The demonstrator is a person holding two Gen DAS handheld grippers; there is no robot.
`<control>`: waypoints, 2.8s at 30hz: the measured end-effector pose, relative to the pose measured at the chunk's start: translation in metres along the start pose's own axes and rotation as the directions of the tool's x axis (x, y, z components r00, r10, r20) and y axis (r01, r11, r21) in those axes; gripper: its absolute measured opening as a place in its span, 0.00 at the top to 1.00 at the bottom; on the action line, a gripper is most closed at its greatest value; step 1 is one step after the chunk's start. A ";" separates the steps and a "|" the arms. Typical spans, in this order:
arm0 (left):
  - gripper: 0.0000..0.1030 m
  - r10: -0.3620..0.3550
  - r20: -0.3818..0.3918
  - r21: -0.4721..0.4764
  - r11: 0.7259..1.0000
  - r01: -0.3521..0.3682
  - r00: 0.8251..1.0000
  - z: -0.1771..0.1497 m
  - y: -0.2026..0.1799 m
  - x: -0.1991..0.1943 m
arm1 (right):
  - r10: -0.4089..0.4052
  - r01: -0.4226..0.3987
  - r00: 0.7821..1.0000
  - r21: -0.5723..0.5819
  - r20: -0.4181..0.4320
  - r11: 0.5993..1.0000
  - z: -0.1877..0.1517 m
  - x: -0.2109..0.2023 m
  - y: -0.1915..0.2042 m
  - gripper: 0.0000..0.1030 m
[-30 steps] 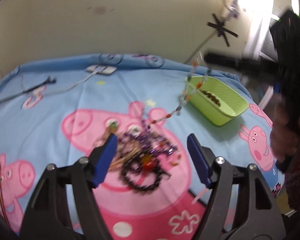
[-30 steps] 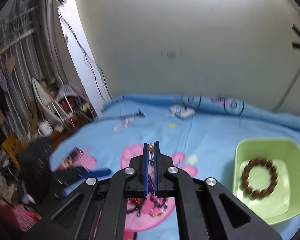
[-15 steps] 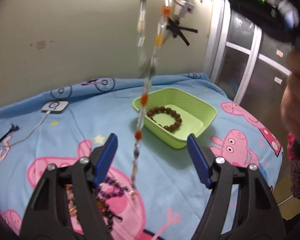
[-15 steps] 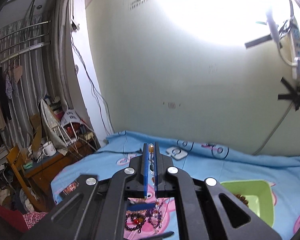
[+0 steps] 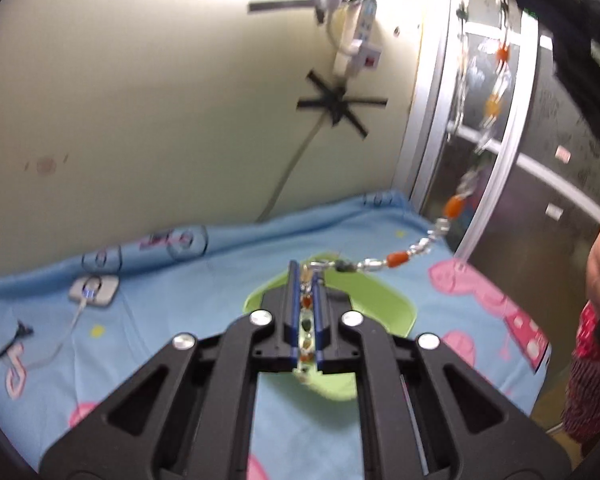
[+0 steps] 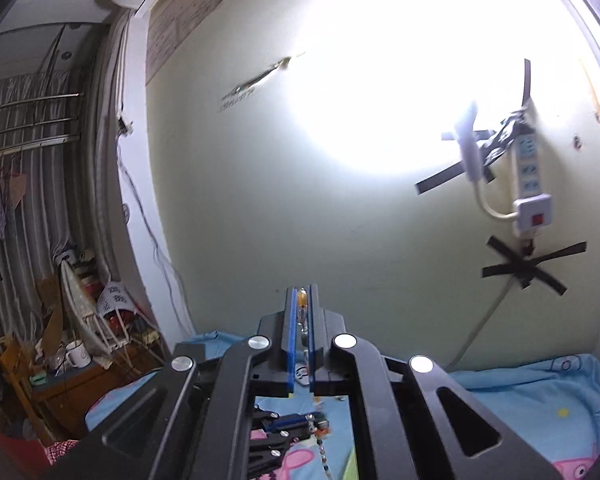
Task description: Organize jewelry
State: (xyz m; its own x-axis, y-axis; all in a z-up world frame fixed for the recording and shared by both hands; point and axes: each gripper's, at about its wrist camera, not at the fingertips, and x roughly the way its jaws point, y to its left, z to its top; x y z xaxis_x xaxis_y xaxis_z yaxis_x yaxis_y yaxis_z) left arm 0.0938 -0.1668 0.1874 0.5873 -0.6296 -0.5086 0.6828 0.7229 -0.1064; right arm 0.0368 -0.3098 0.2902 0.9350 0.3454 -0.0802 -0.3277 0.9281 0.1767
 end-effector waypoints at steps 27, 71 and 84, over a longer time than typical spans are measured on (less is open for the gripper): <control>0.83 -0.068 -0.384 -0.021 0.998 0.065 0.921 -0.059 -0.049 0.137 | -0.072 0.211 0.901 0.288 -0.429 0.934 -0.211 0.047 -0.145 1.00; 0.67 0.146 -0.238 -0.298 0.930 -0.215 0.960 -0.210 0.126 -0.060 | -0.075 -0.049 0.724 -0.159 -0.686 0.986 -0.290 0.151 0.038 1.00; 0.37 0.084 -0.246 -0.039 0.995 -0.097 0.966 -0.183 0.039 -0.013 | -0.284 0.308 0.732 -0.072 -0.620 0.949 -0.293 -0.005 -0.063 1.00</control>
State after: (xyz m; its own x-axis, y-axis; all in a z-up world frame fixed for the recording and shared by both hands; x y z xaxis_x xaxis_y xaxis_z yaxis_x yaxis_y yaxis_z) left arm 0.0337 -0.0782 0.0338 0.5177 -0.4767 -0.7104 0.6050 0.7911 -0.0900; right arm 0.0136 -0.3293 -0.0076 0.6933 0.0751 -0.7168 -0.0329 0.9968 0.0725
